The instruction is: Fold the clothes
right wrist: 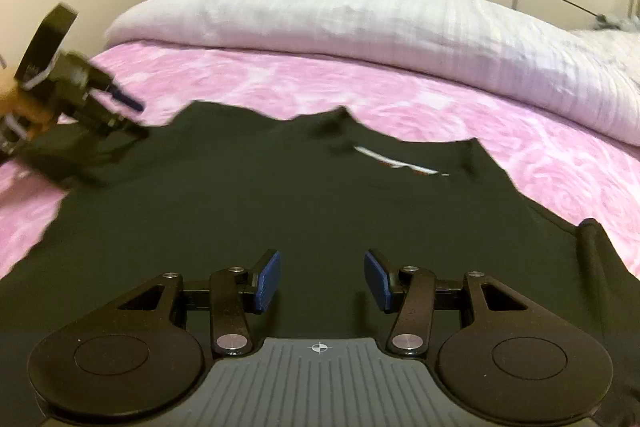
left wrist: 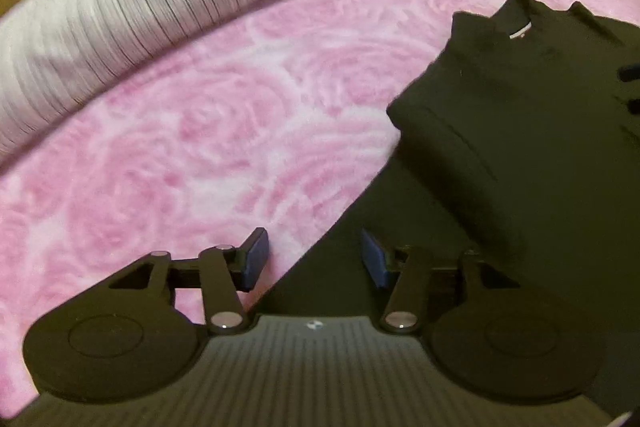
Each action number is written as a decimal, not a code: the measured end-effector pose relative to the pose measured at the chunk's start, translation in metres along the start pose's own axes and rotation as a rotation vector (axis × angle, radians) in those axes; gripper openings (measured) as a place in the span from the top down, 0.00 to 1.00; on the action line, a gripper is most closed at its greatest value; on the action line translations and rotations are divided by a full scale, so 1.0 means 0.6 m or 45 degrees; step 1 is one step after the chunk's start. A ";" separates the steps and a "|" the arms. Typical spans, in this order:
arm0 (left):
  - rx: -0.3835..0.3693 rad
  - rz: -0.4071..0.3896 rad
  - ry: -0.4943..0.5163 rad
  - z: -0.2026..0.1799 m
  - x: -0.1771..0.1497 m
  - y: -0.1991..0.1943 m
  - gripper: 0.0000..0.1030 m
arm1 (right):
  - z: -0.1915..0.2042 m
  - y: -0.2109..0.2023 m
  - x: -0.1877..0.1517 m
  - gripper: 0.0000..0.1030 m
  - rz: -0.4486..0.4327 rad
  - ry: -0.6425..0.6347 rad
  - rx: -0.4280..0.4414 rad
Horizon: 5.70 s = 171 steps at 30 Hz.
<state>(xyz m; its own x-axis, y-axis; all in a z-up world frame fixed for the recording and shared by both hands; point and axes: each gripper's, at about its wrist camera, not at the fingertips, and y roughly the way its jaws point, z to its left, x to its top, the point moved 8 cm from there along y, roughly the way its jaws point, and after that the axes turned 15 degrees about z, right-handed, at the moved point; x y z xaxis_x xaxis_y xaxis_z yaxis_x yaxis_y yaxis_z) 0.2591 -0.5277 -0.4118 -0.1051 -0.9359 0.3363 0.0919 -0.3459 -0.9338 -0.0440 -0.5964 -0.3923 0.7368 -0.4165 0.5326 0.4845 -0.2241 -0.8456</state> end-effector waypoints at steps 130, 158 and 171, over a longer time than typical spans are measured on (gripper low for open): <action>0.247 -0.044 0.011 -0.579 -0.588 -0.334 0.57 | 0.114 -0.469 -0.587 0.44 0.152 0.292 -0.082; 0.536 -0.064 0.503 -0.627 -0.593 -0.329 0.94 | 0.235 -0.409 -0.605 0.44 0.106 -0.290 -0.268; 0.727 -0.089 0.832 -0.669 -0.595 -0.289 0.85 | 0.239 -0.359 -0.653 0.44 0.185 -0.817 -0.630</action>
<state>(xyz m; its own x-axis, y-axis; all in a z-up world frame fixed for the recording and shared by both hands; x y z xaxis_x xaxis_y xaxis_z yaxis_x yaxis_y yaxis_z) -0.1169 -0.1065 -0.4191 -0.6601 -0.7458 0.0898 0.5283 -0.5458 -0.6503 -0.3692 -0.2587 -0.4136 0.9751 0.0798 0.2069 0.2101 -0.6317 -0.7462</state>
